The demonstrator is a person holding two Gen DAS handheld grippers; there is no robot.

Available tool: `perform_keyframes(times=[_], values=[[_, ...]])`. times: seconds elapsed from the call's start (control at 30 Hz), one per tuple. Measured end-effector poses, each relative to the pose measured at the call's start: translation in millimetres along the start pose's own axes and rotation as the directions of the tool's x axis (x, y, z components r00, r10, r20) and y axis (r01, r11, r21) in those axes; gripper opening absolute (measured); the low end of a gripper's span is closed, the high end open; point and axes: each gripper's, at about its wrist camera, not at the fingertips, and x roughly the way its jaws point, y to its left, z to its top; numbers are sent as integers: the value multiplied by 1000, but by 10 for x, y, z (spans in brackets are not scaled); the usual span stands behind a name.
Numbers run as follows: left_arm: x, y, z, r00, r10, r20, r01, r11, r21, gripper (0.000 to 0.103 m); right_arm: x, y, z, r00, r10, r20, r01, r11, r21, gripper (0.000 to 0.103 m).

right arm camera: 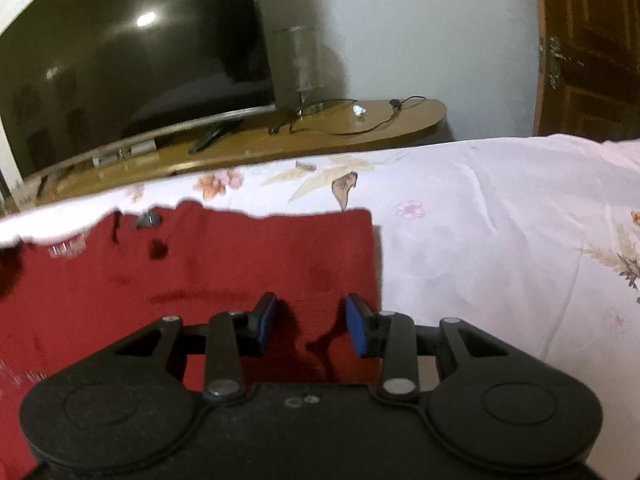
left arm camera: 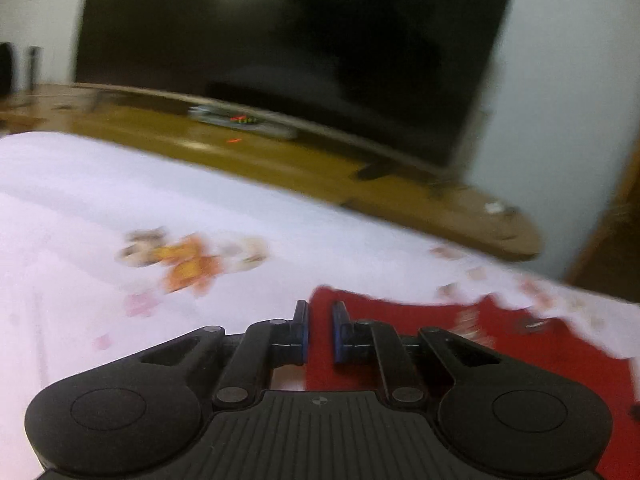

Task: Fold small clothes
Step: 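Open the right gripper and lift both tools off the sweater, then grasp the red sweater's side edge with the right gripper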

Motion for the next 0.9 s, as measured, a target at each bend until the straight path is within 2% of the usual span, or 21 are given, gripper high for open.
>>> perform_keyframes(times=[0.03, 0.07, 0.13, 0.2, 0.27, 0.33, 0.43, 0.47, 0.53, 0.6, 0.67, 0.83, 0.87, 0.9], values=[[36, 26, -48, 999, 35, -26, -35, 999, 7, 11, 5, 18, -9, 1000, -3, 4, 3, 1000, -14, 37], [10, 67, -71, 1000, 27, -14, -27, 1000, -7, 11, 8, 26, -8, 1000, -5, 4, 5, 1000, -17, 38], [-47, 128, -48, 998, 54, -17, -54, 998, -25, 12, -6, 12, 5, 1000, 0, 2, 0, 1000, -7, 38], [-133, 213, -13, 1000, 22, 7, -21, 997, -68, 16, -65, -26, 17, 1000, 10, 15, -10, 1000, 15, 39], [-228, 219, 49, 999, -1, 52, 4, 998, -56, 46, -136, -82, 23, 999, 10, 37, -12, 999, 41, 40], [-298, 152, 114, 994, -47, 95, 50, 998, -27, 51, -212, -150, 27, 998, 15, 61, -20, 997, 79, 40], [-296, 5, 188, 978, -193, 78, 193, 981, 7, 51, -300, -200, 39, 996, 16, 87, -26, 993, 112, 40], [-267, -71, 191, 981, -186, 57, 184, 982, 37, 51, -314, -208, 43, 996, 16, 87, -27, 993, 119, 40], [-176, -146, 185, 994, -105, 25, 103, 992, 73, 51, -332, -228, 39, 996, 27, 85, -38, 990, 138, 40], [-121, -48, 167, 995, -104, -3, 104, 994, 22, 51, -342, -251, 34, 996, 44, 75, -55, 987, 150, 40], [-97, 30, 133, 996, -89, -27, 89, 996, 26, 51, -363, -281, 17, 995, 72, 65, -82, 983, 163, 37], [34, 132, 81, 987, -149, -67, 149, 989, -3, 51, -325, -272, -39, 992, 124, 31, -127, 979, 161, 34], [84, 136, 77, 985, -151, -81, 151, 989, -7, 32, -289, -261, -37, 991, 131, 16, -132, 978, 160, 31], [132, 117, 52, 983, -156, -96, 157, 988, -6, 19, -261, -242, -37, 991, 135, 5, -134, 979, 155, 28]])
